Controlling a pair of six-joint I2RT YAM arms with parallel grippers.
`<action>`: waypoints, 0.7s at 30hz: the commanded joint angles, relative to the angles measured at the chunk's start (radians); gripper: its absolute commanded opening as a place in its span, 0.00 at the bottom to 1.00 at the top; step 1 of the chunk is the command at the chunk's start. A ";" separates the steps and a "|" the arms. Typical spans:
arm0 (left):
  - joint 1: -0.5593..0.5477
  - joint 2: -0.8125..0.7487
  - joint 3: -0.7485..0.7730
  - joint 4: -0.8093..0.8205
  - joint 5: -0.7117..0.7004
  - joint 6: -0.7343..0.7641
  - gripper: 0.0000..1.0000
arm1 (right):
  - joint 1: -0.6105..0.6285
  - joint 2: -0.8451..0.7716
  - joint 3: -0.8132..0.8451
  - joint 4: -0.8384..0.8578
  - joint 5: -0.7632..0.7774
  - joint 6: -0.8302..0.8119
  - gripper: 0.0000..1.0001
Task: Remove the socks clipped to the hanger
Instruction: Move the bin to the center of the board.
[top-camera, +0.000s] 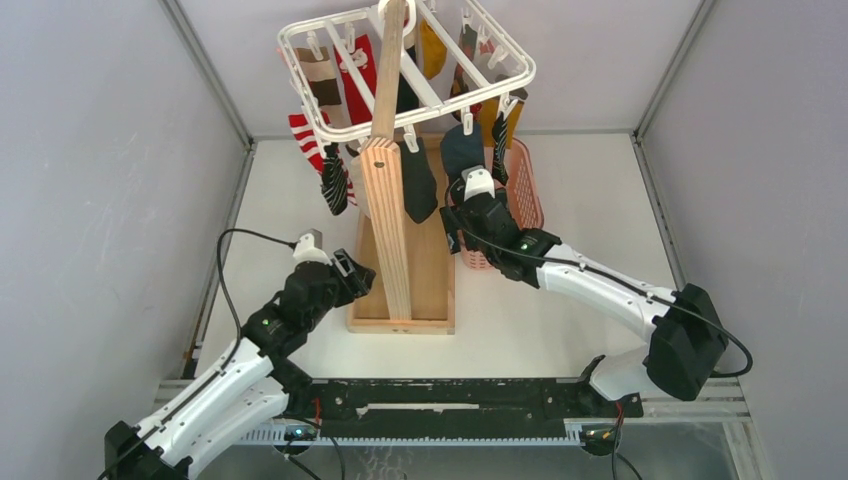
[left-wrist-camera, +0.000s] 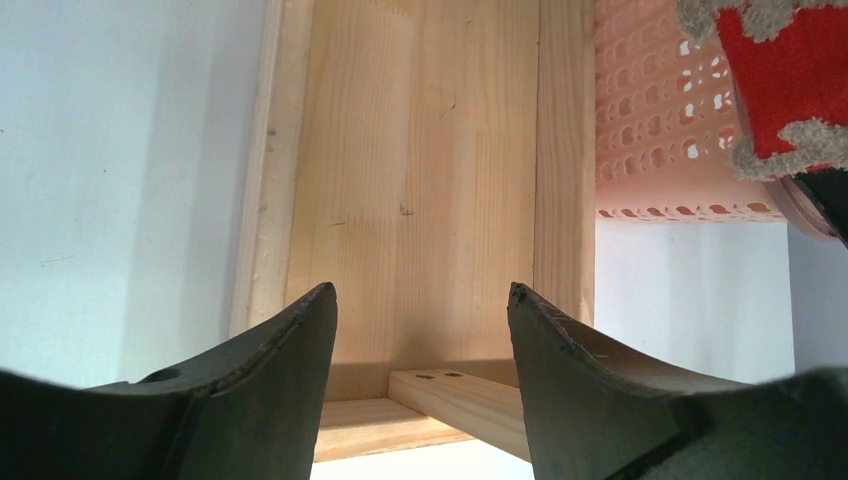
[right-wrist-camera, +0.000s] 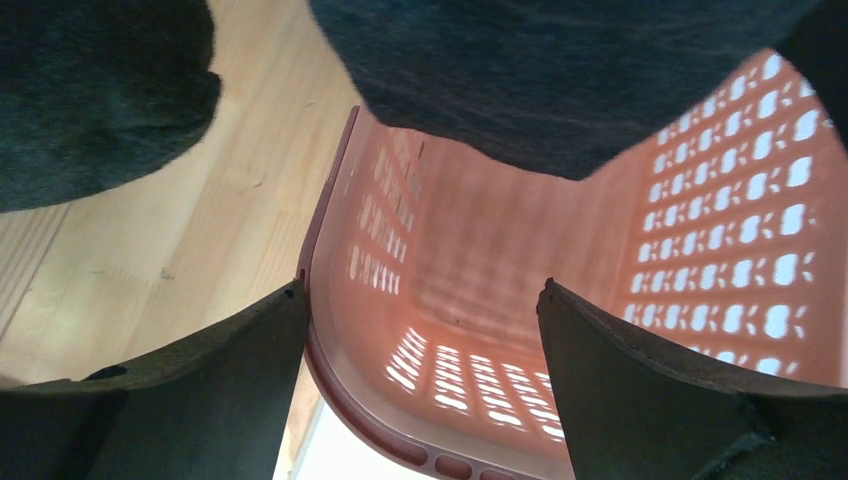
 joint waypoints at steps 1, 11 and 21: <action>-0.011 0.013 0.057 0.036 -0.010 0.014 0.68 | 0.005 0.008 0.010 0.020 -0.108 -0.019 0.91; -0.015 0.034 0.060 0.041 -0.008 0.026 0.68 | -0.014 -0.052 -0.033 0.020 -0.141 0.004 0.95; -0.021 0.050 0.052 0.059 -0.001 0.024 0.68 | -0.052 -0.115 -0.078 0.017 -0.190 0.010 0.99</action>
